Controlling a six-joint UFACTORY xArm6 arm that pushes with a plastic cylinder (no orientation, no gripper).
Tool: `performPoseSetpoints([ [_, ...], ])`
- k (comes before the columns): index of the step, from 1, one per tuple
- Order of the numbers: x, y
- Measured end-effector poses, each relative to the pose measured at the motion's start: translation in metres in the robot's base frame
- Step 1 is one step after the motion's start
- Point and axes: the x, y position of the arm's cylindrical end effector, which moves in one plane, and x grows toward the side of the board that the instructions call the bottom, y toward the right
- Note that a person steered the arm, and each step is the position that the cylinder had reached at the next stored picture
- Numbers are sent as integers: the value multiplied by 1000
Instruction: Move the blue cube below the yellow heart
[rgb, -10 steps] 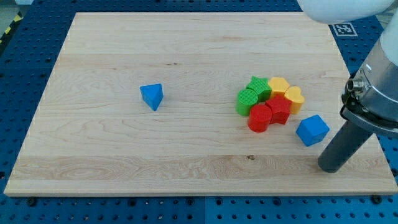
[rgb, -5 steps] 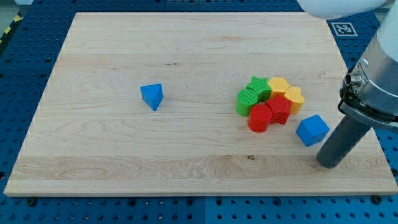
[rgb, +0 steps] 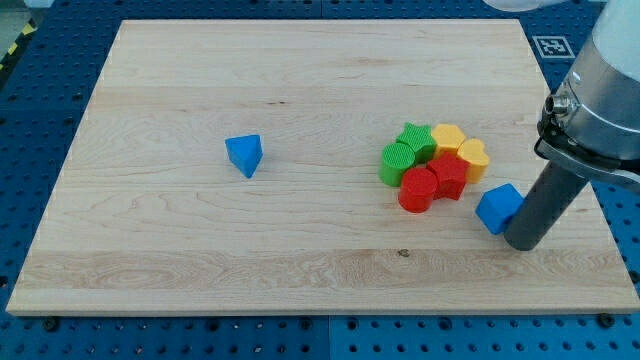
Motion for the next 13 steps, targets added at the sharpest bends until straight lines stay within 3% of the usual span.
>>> performPoseSetpoints([
  [13, -13, -13],
])
